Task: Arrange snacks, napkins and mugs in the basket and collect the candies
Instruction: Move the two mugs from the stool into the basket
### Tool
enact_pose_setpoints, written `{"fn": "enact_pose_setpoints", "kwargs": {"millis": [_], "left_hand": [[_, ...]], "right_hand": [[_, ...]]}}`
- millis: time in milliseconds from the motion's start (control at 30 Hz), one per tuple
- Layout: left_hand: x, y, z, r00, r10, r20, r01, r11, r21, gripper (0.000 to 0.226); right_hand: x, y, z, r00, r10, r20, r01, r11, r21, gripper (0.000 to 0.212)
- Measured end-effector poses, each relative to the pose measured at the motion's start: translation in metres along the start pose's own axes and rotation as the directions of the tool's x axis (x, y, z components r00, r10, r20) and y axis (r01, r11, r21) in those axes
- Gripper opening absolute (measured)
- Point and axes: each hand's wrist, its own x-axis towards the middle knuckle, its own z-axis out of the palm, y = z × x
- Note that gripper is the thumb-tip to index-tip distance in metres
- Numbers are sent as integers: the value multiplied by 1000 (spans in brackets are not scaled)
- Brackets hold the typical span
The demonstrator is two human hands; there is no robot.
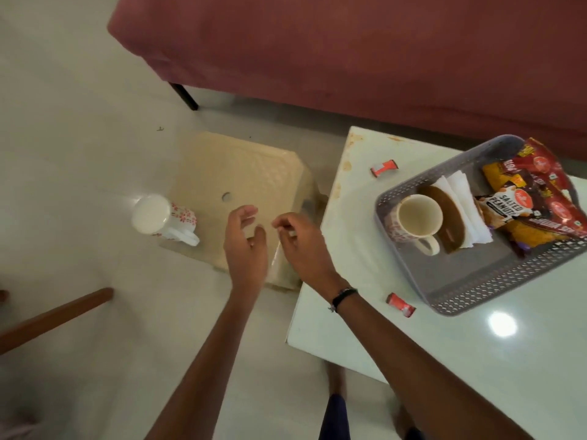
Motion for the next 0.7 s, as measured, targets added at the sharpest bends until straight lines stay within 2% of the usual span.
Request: {"fn": "enact_pose_setpoints", "kwargs": {"millis": [67,133,200,233,300,333,433,500,567,600,700], "left_hand": [[13,-10,-24,994,19,-112,-13,998,53,35],[25,-24,-47,960,16,-280,12,995,99,30],[33,-43,-64,897,-120,-426,162,985,64,28],[35,-52,-69,865,-241,-440,273,962,12,32],[37,-64,-70,815,-458,-355,469,881,-60,39],[37,-68,-67,804,-513,-301,514,854,-84,41],[43,-68,-59,801,-556,-221,525,830,-187,41],[47,-68,-55,798,-564,-210,520,822,-233,38],[49,-71,-55,806,-552,-215,506,830,-233,36],[50,-72,-54,813,-538,-222,495,840,-225,33],[51,-73,-51,837,-497,-229,467,867,-177,19]], "right_hand": [[4,-11,28,995,-13,102,10,1000,27,19],[7,-23,53,989,-11,147,6,999,35,19],[7,-31,64,996,28,80,-33,998,59,20],[6,-31,62,998,55,1,-55,996,74,21],[0,-21,42,972,57,-227,-53,998,24,21],[-5,-10,26,938,27,-345,-45,998,-43,22],[-26,33,-32,800,-18,-600,-157,958,-238,32],[-40,57,-67,692,27,-721,-301,919,-255,41],[-50,75,-96,623,103,-776,-420,880,-220,46],[-54,83,-107,626,148,-766,-468,857,-218,47],[-56,103,-132,727,263,-634,-502,834,-229,35]]}}
